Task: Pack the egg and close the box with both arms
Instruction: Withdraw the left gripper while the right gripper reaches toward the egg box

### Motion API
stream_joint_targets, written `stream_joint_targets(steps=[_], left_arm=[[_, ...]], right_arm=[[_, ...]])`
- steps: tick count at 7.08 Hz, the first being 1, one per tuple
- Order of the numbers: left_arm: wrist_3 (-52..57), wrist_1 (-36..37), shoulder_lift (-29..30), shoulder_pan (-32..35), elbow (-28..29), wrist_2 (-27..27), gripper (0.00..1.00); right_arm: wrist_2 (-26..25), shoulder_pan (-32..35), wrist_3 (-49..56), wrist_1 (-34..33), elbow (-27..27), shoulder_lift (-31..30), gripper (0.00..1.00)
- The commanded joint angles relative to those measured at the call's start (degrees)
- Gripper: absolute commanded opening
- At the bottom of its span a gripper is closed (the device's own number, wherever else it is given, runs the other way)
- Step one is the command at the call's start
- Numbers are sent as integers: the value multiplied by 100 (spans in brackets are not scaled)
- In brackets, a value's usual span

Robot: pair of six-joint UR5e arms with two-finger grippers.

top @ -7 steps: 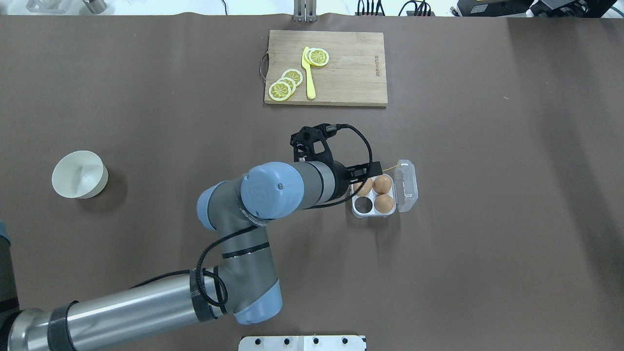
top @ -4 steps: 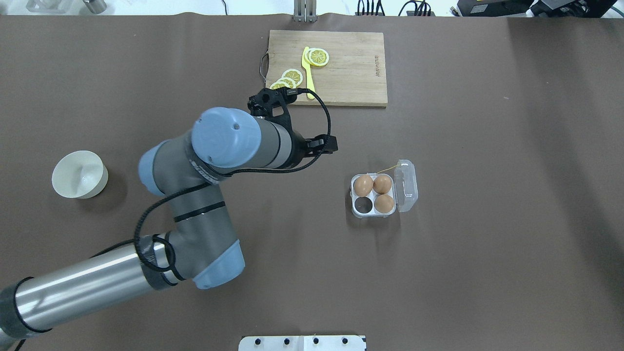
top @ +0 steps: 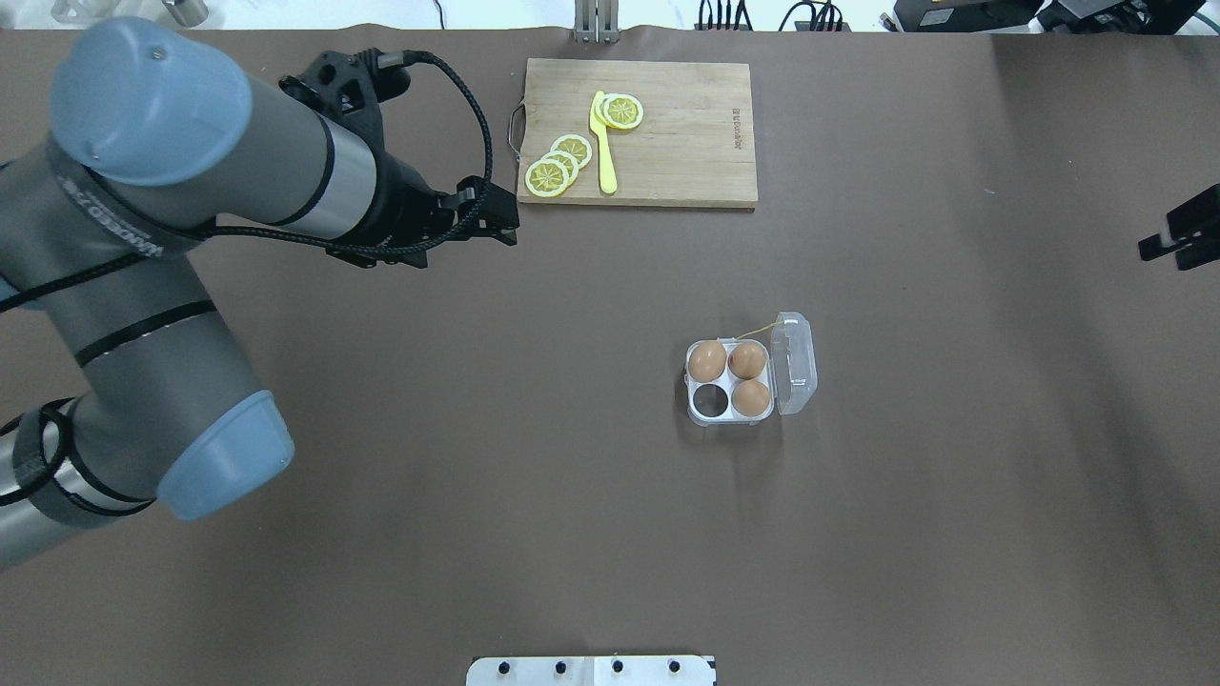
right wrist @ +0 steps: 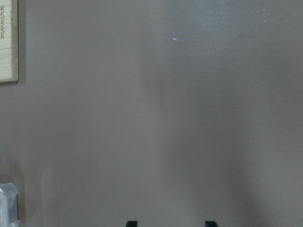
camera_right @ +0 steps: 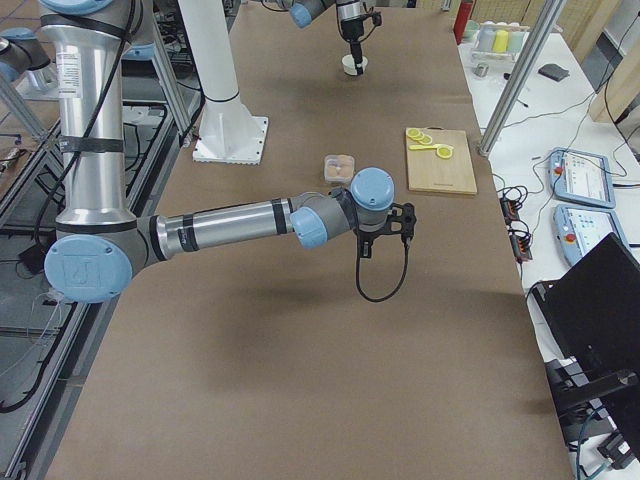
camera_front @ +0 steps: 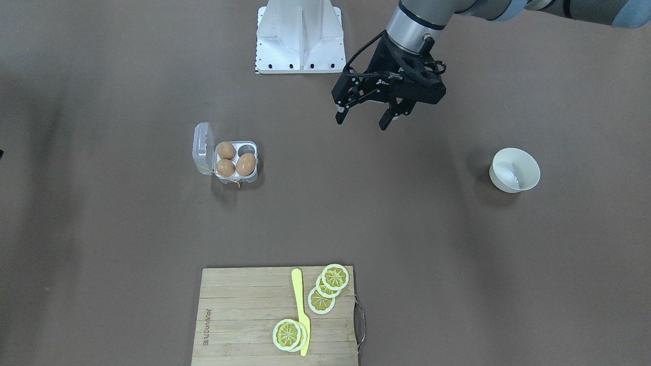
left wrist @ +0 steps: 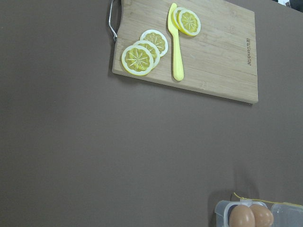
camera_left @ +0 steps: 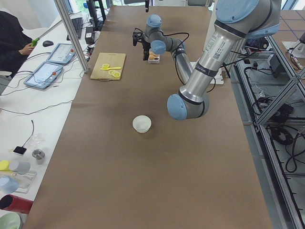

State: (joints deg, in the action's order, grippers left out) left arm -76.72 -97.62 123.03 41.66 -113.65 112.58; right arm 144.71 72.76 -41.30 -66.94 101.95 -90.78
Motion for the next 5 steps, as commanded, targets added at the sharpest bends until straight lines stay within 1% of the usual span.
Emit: stream_joint_targets(steps=[1, 2, 3, 4, 5], left_arm=[[8, 32, -95, 115, -43, 89, 98], [8, 32, -95, 123, -52, 98, 98], [8, 23, -86, 97, -8, 106, 98], [8, -3, -94, 114, 62, 115, 98], [8, -20, -112, 123, 141, 115, 98]], right_arm=[[-259, -832, -1115, 909, 9, 103, 0], [-259, -1086, -1143, 1198, 44, 104, 0], [-276, -1367, -1326, 1297, 53, 252, 0], [-276, -1631, -1658, 1307, 61, 488, 0], [-477, -1929, -1870, 1298, 62, 778, 0]])
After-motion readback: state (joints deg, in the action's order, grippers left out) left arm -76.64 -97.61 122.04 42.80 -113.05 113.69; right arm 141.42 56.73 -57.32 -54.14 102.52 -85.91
